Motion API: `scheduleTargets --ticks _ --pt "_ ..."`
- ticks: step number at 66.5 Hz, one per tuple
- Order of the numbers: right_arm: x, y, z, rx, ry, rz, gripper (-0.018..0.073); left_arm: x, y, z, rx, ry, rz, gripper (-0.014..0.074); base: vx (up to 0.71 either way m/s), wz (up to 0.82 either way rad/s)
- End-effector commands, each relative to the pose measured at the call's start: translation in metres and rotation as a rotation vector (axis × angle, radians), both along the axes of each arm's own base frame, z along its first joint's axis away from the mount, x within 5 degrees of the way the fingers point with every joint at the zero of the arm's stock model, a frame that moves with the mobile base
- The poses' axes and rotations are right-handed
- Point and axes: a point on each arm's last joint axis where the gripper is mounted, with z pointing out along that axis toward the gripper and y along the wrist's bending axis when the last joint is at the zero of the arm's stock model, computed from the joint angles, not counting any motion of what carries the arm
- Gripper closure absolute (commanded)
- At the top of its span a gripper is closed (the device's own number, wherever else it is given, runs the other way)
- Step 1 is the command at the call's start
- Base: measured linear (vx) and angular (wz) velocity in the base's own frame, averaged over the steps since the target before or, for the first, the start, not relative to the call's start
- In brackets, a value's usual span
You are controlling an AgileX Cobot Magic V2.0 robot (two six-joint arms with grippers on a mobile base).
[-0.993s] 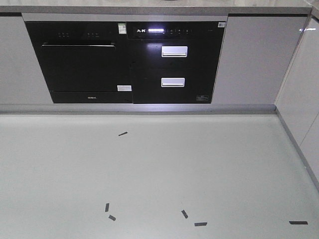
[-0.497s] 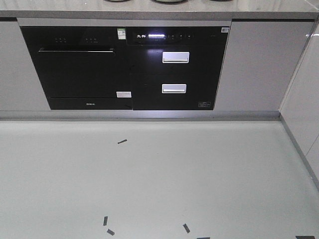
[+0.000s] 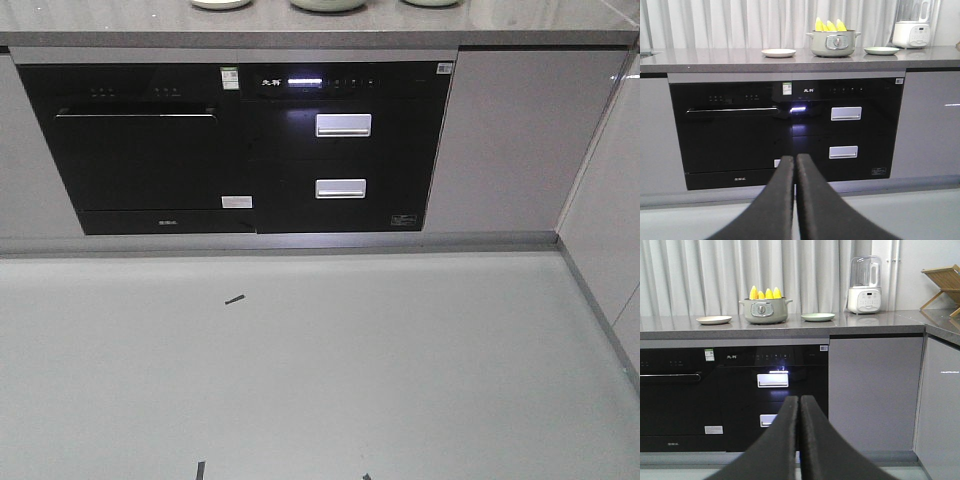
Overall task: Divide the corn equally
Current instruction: 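Drive the base forward toward the counter with the pot and plates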
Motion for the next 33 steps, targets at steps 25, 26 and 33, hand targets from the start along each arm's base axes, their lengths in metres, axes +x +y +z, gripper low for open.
scheduleTargets --ticks 25,26,33 --pt "-0.0004 -0.0001 0.0044 -0.006 -0.068 -0.004 0.0566 -0.0007 0.0003 0.0035 -0.015 -0.083 0.004 0.0603 0.15 -0.02" --pt "-0.0004 -0.0001 0.0044 -0.006 -0.068 -0.004 0.0566 -0.0007 0.0003 0.0035 -0.015 -0.083 0.004 0.0603 0.17 0.01" --pt "-0.0004 -0.0001 0.0044 -0.006 -0.068 -0.004 0.0566 -0.0006 0.0003 0.0034 -0.015 -0.082 0.004 0.0603 0.17 -0.01"
